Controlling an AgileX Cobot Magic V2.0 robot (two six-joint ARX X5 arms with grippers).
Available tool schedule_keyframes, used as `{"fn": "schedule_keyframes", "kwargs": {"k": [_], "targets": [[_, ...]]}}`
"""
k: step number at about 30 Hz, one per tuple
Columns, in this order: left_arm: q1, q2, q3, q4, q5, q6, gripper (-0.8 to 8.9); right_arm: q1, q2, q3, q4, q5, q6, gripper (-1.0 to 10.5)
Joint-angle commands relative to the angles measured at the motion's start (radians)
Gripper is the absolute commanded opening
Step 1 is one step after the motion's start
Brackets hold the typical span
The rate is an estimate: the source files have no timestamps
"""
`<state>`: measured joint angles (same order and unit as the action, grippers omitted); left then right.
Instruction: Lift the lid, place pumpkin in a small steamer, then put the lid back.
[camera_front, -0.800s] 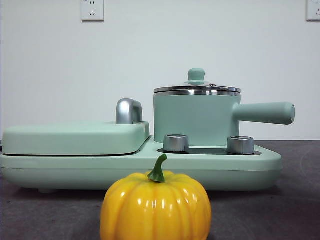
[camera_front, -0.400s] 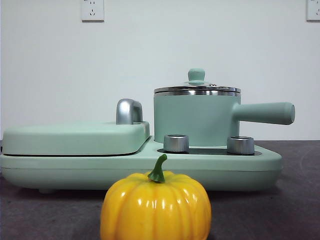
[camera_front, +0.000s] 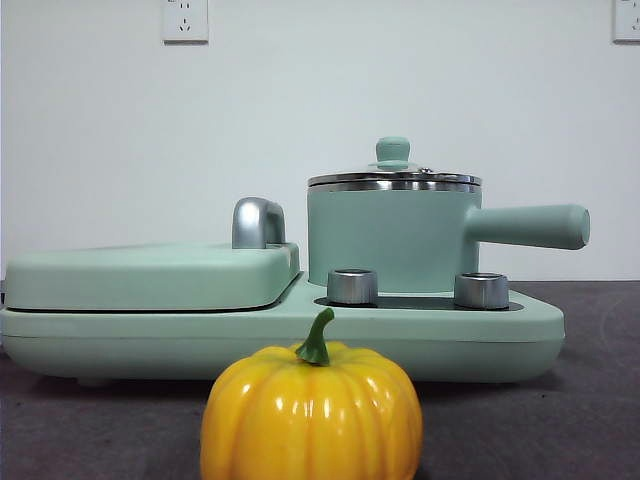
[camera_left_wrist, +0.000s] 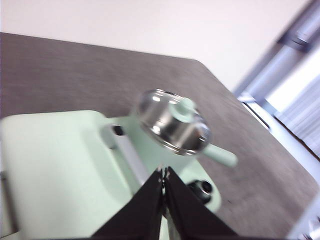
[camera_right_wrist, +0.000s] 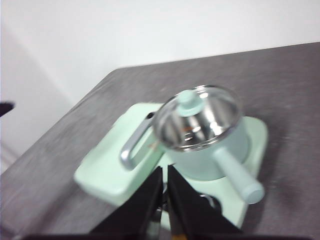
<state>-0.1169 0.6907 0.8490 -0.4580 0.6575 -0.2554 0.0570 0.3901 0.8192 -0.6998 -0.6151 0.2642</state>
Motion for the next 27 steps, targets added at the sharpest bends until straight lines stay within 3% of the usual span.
{"fn": "schedule_keyframes", "kwargs": {"k": [1,5,10,13,19,27], "targets": [[-0.015,0.025,0.055,-0.027,0.041,0.089,0.08,0.002,0.041,0.037,-0.020,-0.055,-0.092,0.1],[-0.039,0.061,0.093,-0.089,0.047,0.174,0.07,0.002,0.084,0.051,-0.060,-0.087,-0.145,0.1],[-0.049,0.068,0.093,-0.084,0.046,0.218,0.12,0.002,0.099,0.051,-0.061,-0.089,-0.150,0.1],[-0.049,0.068,0.093,-0.068,0.046,0.218,1.27,0.002,0.099,0.051,-0.059,-0.087,-0.149,1.0],[-0.052,0.068,0.093,-0.067,0.046,0.208,5.36,0.002,0.099,0.051,-0.060,-0.084,-0.145,4.6],[-0.095,0.125,0.093,-0.047,0.045,0.183,5.63,0.002,0.099,0.051,-0.040,-0.085,-0.144,5.0]]}}
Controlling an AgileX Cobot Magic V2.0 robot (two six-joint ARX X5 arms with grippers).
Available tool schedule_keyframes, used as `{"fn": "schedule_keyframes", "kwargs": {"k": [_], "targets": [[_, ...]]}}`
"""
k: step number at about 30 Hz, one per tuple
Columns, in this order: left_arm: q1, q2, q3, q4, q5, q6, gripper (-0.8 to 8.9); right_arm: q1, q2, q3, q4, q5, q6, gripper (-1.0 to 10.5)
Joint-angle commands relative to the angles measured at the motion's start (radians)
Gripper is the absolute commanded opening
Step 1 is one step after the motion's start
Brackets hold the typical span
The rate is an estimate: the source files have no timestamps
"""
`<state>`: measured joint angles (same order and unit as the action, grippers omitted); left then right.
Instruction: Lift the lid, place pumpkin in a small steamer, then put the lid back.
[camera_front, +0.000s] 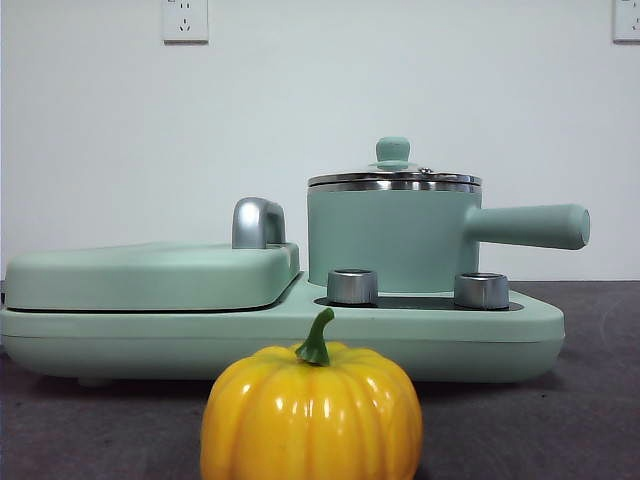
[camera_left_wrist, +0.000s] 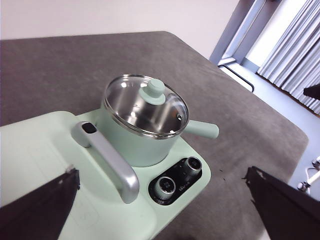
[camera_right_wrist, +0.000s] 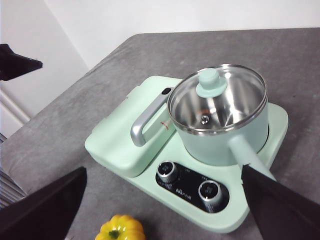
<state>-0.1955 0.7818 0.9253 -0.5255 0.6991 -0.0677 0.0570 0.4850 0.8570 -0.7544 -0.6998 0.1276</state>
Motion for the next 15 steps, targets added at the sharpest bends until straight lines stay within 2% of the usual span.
{"fn": "schedule_keyframes", "kwargs": {"k": [1,7,15], "targets": [[-0.027,0.051,0.019,0.028,0.003,-0.005,5.63,0.002,0.004,0.013,0.013,-0.001,-0.007,5.0],[-0.107,0.216,0.106,0.021,-0.046,0.000,5.63,0.002,0.003,0.013,0.013,-0.010,0.004,5.0],[-0.256,0.550,0.380,-0.018,-0.191,0.028,5.58,0.002,0.003,0.013,0.013,-0.009,0.036,5.0]]}}
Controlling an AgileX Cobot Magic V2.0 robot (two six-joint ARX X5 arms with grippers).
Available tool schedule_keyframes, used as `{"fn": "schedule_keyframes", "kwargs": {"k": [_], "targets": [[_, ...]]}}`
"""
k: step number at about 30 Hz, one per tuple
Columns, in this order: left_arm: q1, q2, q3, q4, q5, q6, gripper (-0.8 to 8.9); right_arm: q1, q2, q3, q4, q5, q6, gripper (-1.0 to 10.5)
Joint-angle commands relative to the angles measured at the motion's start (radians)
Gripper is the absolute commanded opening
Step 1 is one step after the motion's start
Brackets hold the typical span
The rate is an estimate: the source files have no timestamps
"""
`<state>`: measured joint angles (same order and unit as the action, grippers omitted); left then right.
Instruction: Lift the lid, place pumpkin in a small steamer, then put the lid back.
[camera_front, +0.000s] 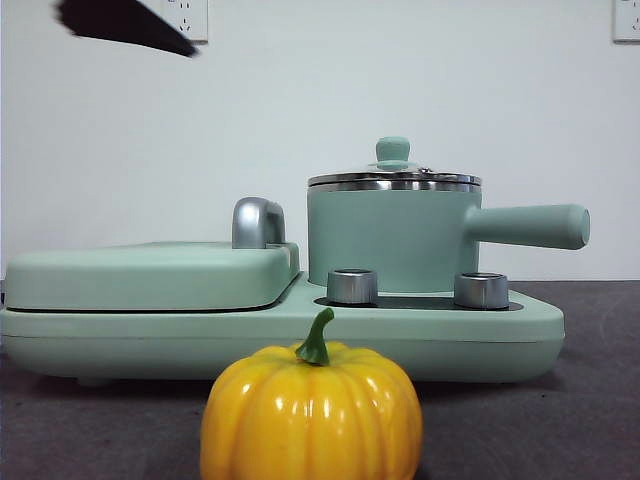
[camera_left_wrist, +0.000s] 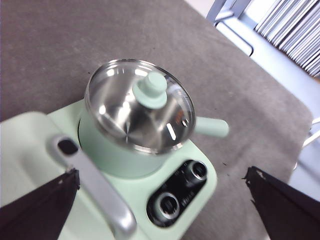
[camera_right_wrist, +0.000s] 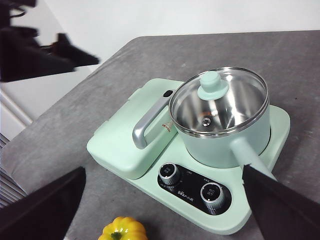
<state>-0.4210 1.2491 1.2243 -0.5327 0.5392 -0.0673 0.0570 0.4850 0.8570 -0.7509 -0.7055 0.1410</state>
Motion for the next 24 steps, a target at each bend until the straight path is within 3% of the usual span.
{"fn": "schedule_keyframes", "kwargs": {"k": [1,13,22,24], "targets": [[-0.050,0.127,0.121,-0.021,-0.053,0.039,5.57,0.002,0.003,0.013,0.010,-0.003,0.031,5.0],[-0.237,0.459,0.388,0.022,-0.347,0.134,5.57,0.002,0.003,0.013,0.010,-0.002,0.035,5.0],[-0.301,0.573,0.403,0.174,-0.390,0.134,5.50,0.002,0.003,0.013,0.010,-0.002,0.035,5.0],[-0.304,0.593,0.403,0.174,-0.390,0.134,5.12,0.002,0.003,0.013,0.010,-0.002,0.035,5.0]]}}
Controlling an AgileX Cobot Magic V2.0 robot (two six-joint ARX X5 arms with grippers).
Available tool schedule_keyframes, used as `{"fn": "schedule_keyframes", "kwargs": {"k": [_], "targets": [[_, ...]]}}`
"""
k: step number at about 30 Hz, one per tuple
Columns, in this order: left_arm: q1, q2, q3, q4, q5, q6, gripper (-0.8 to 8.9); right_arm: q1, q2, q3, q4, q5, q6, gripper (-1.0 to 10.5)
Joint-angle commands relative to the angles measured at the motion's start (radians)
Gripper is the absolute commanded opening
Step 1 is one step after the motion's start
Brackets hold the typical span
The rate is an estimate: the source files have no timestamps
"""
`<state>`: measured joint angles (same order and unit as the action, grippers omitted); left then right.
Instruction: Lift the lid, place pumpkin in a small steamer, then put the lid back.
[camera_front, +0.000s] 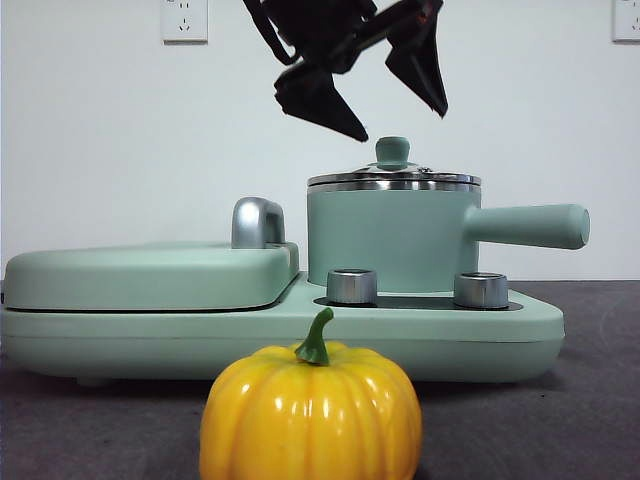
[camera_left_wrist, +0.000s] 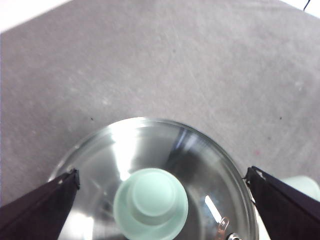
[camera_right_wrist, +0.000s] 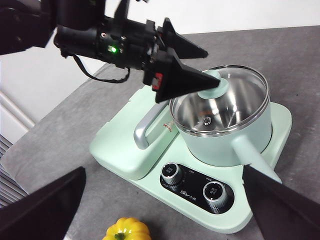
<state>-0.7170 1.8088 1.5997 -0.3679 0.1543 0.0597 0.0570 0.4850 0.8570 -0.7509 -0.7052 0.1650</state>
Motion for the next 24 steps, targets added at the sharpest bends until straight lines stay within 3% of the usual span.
{"fn": "schedule_keyframes", "kwargs": {"k": [1,5,9,13,24], "targets": [[-0.009,0.044,0.027,0.009,-0.005,0.006,4.93,0.002,0.003,0.013,0.010,-0.002,0.011,5.0],[-0.009,0.071,0.027,0.001,-0.005,0.006,4.89,0.002,0.003,0.013,0.010,-0.003,0.011,5.0],[-0.010,0.072,0.027,0.000,-0.041,0.007,3.00,0.002,0.003,0.013,0.010,-0.003,0.011,5.0],[-0.010,0.072,0.027,-0.003,-0.050,0.007,2.97,0.002,0.003,0.013,0.010,-0.003,0.013,5.0],[-0.011,0.072,0.027,0.000,-0.050,0.019,0.80,0.002,0.003,0.013,0.010,-0.002,0.038,5.0]]}}
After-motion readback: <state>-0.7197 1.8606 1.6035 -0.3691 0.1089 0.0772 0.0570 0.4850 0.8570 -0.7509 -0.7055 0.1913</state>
